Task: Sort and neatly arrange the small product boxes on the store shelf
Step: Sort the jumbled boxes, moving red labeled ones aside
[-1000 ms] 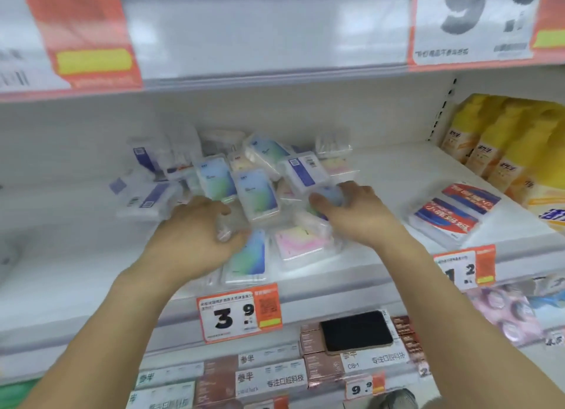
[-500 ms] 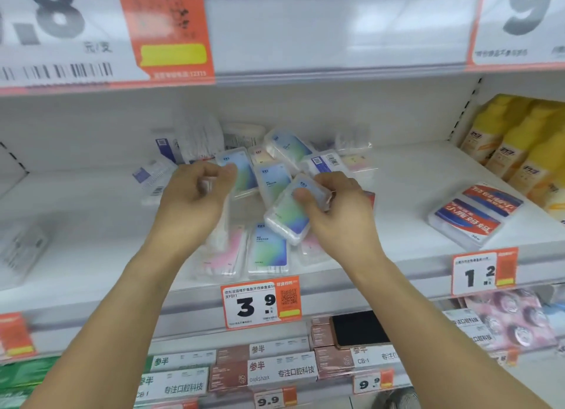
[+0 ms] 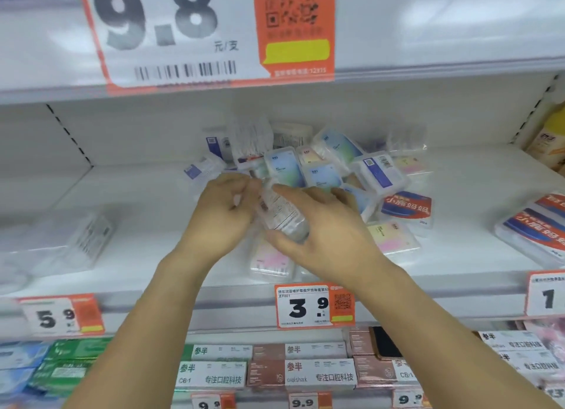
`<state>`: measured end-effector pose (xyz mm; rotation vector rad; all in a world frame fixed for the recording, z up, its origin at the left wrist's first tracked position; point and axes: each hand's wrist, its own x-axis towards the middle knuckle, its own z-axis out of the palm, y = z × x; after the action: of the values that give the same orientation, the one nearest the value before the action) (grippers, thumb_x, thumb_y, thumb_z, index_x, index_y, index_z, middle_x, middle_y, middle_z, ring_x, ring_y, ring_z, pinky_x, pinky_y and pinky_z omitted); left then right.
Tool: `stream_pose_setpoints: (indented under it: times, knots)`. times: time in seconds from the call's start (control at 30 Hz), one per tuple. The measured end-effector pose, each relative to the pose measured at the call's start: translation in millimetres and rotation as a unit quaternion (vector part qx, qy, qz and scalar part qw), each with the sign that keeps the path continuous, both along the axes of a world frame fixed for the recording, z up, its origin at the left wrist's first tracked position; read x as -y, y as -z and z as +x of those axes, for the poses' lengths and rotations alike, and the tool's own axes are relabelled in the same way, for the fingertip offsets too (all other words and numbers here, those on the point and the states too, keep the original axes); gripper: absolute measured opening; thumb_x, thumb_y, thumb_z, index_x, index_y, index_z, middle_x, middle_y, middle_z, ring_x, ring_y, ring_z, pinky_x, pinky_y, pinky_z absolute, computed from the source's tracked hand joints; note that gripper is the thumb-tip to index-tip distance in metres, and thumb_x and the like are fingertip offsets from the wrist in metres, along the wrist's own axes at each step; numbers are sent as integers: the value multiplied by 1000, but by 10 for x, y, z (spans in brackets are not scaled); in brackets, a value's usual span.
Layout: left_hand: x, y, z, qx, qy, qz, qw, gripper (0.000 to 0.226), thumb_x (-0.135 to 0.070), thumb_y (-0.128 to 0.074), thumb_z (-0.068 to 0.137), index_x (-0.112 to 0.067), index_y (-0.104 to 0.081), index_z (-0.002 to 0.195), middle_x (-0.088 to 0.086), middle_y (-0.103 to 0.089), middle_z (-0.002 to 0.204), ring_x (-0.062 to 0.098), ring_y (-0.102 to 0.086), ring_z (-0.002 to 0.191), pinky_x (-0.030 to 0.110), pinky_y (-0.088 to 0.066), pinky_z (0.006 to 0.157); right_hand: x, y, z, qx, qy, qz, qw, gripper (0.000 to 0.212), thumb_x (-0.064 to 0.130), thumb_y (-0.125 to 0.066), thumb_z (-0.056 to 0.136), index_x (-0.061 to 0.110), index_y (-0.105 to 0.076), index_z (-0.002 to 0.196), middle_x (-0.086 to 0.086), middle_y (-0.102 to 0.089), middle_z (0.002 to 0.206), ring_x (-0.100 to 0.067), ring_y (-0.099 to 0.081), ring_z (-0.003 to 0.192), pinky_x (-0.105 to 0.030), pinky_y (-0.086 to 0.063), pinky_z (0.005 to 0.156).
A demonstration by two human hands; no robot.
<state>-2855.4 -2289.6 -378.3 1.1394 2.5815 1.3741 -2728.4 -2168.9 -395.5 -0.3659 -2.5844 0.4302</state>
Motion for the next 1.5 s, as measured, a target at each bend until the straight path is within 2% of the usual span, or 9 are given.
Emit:
stream_pose_setpoints:
  times: [0.1, 0.23, 0.47, 0.6, 0.73, 0.93, 1.17, 1.27, 1.5]
  knots:
    - [151, 104, -281, -37, -103, 15, 994, 25, -23, -56, 94, -21, -67, 116, -2, -56, 124, 2, -44, 117, 1, -28, 90, -60, 19, -1, -36, 0, -21, 999, 65, 33, -67, 73, 35, -52, 137, -3, -55, 126, -23, -58, 113, -43, -38, 103]
    - [204, 316, -527, 36, -90, -107, 990, 68, -51, -67, 83, -35, -41, 143, -5, -31, 152, 15, -23, 143, 35, -29, 114, -72, 59, -21, -51, 13, -10, 999, 77, 11, -71, 73, 27, -46, 144, -11, -53, 135, -30, -54, 122, -48, -42, 100]
    - [158, 243, -499, 53, -161, 25, 985, 42, -45, -78, 75, -29, -68, 113, -9, -57, 112, 6, -56, 98, 6, -39, 74, -15, 62, -68, -103, 45, -21, 993, 54, 33, -64, 79, 19, -59, 131, -10, -53, 137, -33, -52, 124, -50, -46, 99]
    - [285, -94, -473, 199, -176, 160, 951, 22, -50, -56, 87, -31, -67, 92, 0, -73, 94, 20, -70, 81, 35, -54, 74, 18, -35, -65, -189, 15, -56, 980, 43, 20, -64, 82, 13, -60, 124, -6, -56, 126, -26, -55, 117, -39, -48, 97]
    - [373, -359, -193, 309, -122, 164, 929, 48, -61, -34, 95, -24, -65, 88, 13, -75, 81, 28, -68, 69, 33, -47, 62, 135, -118, -36, -206, -36, -147, 967, 49, 19, -69, 84, 16, -54, 131, 2, -56, 128, -11, -55, 116, -18, -44, 98]
    - [280, -264, 201, 228, 67, 21, 971, 66, -66, -21, 90, -18, -66, 92, 11, -70, 64, 16, -54, 46, 27, -46, 50, 143, -126, -25, -152, -61, -304, 938, 48, 28, -68, 91, 26, -47, 134, 11, -71, 103, -6, -70, 93, -36, -59, 81]
    - [156, 103, -679, -9, -201, -21, 979, 17, -28, -60, 91, -14, -61, 102, 5, -61, 109, 20, -59, 99, 18, -40, 70, 72, -141, 16, -227, -1, -302, 926, 43, 24, -70, 90, 29, -47, 126, 7, -68, 87, -6, -67, 80, -21, -56, 67]
    - [87, 268, -1102, -36, -159, -129, 978, 48, -19, -65, 84, -10, -50, 129, 13, -47, 132, 31, -47, 121, 38, -42, 99, 23, -158, 89, -251, 21, -311, 917, 42, 24, -69, 90, 33, -45, 124, 10, -69, 92, -3, -67, 84, -9, -51, 66]
    - [129, 371, -1271, -18, -149, -89, 985, 42, -15, -65, 84, -11, -62, 126, 10, -63, 122, 26, -60, 107, 24, -42, 90, -9, -229, 159, -263, 46, -346, 900, 45, 39, -74, 81, 35, -50, 119, 12, -73, 95, -3, -70, 87, -12, -55, 73]
